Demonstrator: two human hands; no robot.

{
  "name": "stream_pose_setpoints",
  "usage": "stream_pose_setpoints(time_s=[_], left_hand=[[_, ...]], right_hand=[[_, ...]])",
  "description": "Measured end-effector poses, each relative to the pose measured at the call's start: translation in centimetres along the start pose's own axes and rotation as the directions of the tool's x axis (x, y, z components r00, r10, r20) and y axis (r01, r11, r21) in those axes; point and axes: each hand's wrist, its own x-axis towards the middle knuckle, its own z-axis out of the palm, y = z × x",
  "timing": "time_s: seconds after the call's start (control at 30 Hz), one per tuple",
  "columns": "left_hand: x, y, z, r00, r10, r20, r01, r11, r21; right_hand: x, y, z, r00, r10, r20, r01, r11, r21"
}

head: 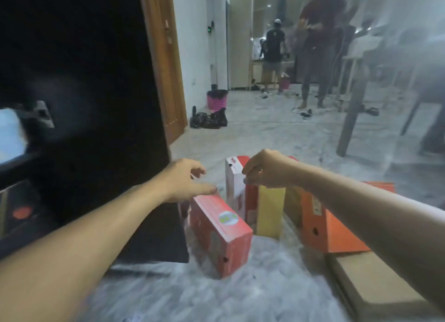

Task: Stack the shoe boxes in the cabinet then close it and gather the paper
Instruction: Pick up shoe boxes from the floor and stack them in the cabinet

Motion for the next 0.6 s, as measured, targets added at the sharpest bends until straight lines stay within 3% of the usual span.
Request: stream_pose_setpoints(time_s=[0.1, 0.2, 0.33, 0.43, 0.5, 0.6], left_hand=[[1.6, 3.5, 7.2, 0.980, 0.029, 0.196, -0.036, 0.999, 0.031], [2.8, 6.3, 14.3, 0.949, 0.069, 0.308, -0.068, 0.998, -0.015], [3.2, 8.9, 23.9, 0.896, 0.070, 0.438, -0.038, 0.996, -0.081], [3.0, 10.1, 29.6, 0.838, 0.053, 0.543, 0.009, 0.994, -0.111], [3.0, 10.6, 32.5, 0.819, 0.050, 0.572, 0.036, 0.990, -0.137], [3.1, 10.8, 35.8, 0.795, 0.025, 0.606, 0.079, 0.986, -0.145]], right_hand=[[-3.1, 7.5, 0.2, 0.990, 0.142, 0.029, -0.140, 0.989, -0.050], [-6.3, 14.6, 0.9, 0.964, 0.259, 0.054, -0.253, 0.963, -0.090], [-10.7, 22.7, 2.9, 0.880, 0.459, 0.125, -0.443, 0.886, -0.134], [-13.7, 27.2, 4.9, 0.813, 0.564, 0.147, -0.507, 0.808, -0.300], [-15.4, 30.5, 6.8, 0.806, 0.589, 0.058, -0.517, 0.749, -0.415], [-16.5, 34.4, 10.7, 0.730, 0.655, 0.193, -0.616, 0.754, -0.227]])
